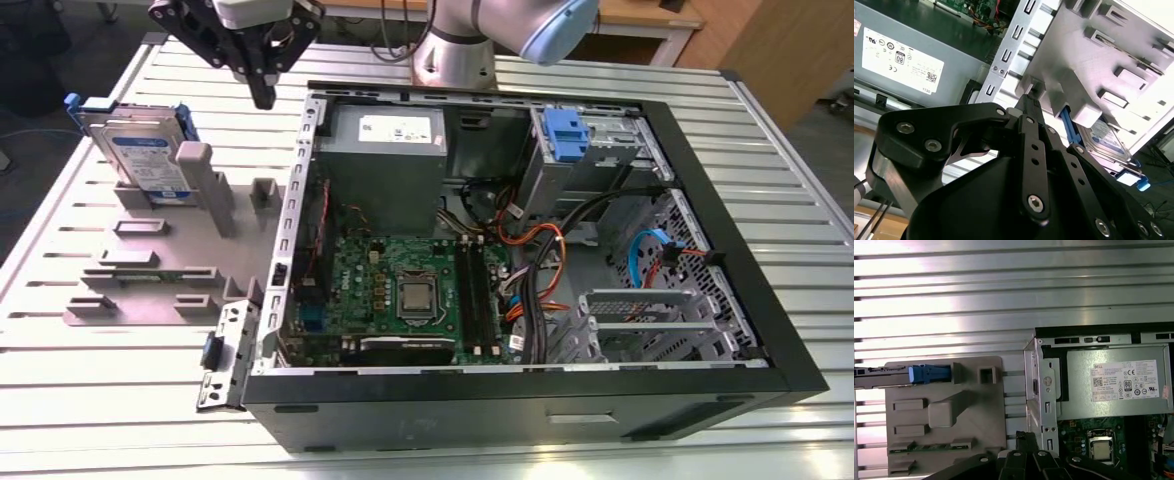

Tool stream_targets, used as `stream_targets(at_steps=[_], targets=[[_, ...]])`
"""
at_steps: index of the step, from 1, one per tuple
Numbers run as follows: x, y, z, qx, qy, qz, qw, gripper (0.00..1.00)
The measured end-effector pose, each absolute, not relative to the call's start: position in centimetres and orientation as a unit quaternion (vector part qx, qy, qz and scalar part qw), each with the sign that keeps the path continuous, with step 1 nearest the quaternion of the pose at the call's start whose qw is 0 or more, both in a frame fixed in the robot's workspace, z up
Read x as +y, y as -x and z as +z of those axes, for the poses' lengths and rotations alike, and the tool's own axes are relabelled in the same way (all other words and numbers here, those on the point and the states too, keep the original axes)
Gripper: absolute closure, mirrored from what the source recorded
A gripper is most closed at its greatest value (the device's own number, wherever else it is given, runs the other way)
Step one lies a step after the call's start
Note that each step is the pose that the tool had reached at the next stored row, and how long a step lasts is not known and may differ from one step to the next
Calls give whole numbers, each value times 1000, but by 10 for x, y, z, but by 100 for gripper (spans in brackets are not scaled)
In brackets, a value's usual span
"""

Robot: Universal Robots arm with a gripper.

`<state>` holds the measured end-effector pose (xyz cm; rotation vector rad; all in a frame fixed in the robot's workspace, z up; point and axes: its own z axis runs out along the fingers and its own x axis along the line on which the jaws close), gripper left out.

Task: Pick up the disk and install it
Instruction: 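Reach for the disk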

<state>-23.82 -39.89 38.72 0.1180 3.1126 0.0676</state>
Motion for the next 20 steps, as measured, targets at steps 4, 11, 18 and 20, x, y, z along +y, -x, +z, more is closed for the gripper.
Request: stream_targets(at_steps=[4,11,18,20], targets=[[-398,241,387,999,-38,22,12,89],[-398,248,386,999,-38,22,9,89],[-395,257,385,999,-38,21,7,89],[-394,259,385,999,-38,21,7,89]])
